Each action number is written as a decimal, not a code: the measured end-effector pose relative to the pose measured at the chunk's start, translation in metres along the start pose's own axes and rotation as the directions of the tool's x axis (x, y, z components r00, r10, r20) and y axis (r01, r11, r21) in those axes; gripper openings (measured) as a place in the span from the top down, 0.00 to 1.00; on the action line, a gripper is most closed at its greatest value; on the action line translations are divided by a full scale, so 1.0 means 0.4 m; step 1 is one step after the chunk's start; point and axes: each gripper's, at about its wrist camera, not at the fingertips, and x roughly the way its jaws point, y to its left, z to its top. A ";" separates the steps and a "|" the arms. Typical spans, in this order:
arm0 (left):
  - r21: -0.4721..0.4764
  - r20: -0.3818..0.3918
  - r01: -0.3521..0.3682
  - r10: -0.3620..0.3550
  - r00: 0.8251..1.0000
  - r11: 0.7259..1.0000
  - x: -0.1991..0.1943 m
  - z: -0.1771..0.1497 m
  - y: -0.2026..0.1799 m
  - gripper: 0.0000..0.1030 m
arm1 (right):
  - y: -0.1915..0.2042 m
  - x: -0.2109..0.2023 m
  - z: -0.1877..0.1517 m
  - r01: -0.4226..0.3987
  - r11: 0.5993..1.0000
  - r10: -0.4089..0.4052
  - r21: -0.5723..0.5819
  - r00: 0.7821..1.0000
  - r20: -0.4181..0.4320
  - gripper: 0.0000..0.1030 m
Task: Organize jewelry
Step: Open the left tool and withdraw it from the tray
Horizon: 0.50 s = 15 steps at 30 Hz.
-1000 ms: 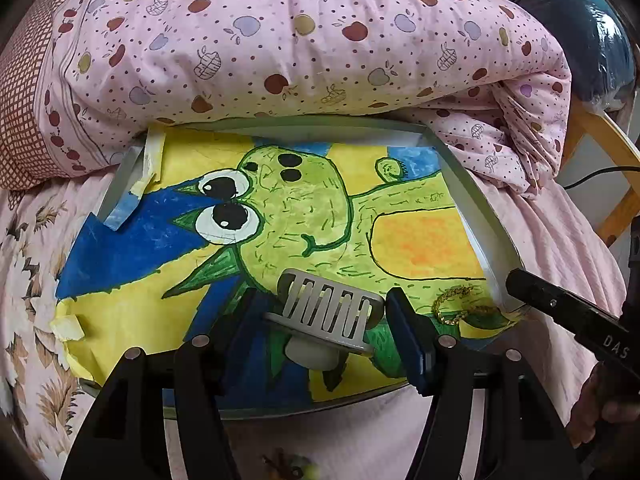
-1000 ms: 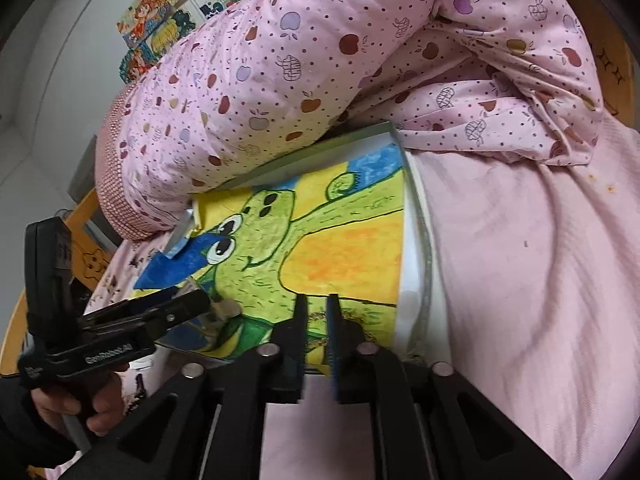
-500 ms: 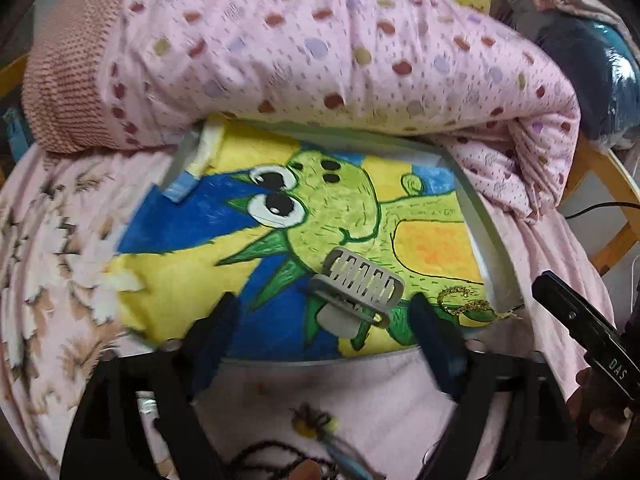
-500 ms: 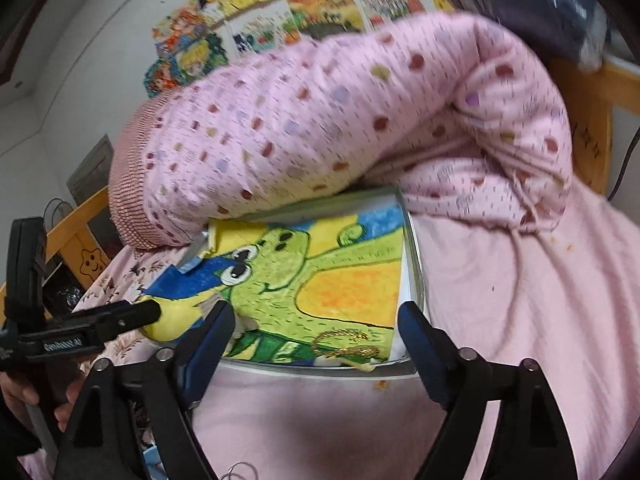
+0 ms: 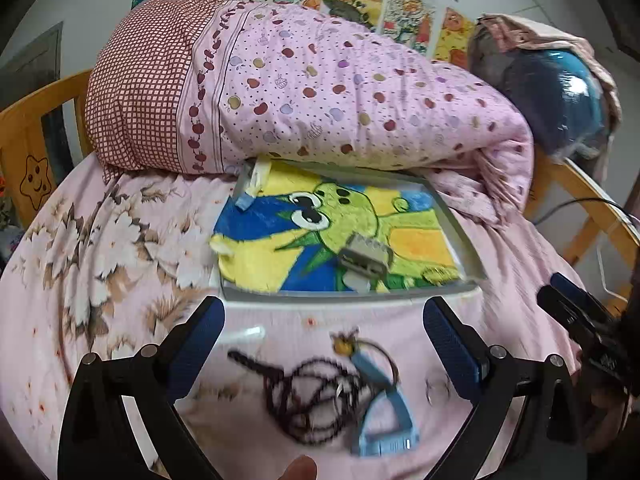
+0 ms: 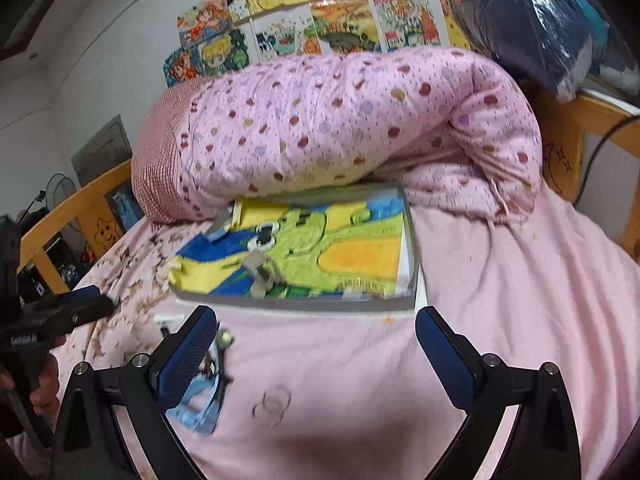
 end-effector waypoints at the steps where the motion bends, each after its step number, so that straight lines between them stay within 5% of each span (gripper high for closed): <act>1: 0.013 -0.002 0.009 -0.009 1.000 1.000 -0.013 -0.013 -0.002 0.06 | 0.005 -0.002 -0.010 0.004 1.000 -0.003 0.003 1.000 -0.029 0.02; 6: 0.072 -0.040 0.075 -0.072 0.997 0.995 -0.056 -0.094 -0.015 0.06 | 0.014 0.010 -0.047 -0.008 1.000 0.005 -0.020 0.990 -0.144 0.02; 15: 0.084 -0.157 0.136 -0.121 0.980 0.987 -0.034 -0.194 -0.025 0.06 | 0.006 0.061 -0.084 -0.067 0.997 0.059 -0.027 0.973 -0.225 0.03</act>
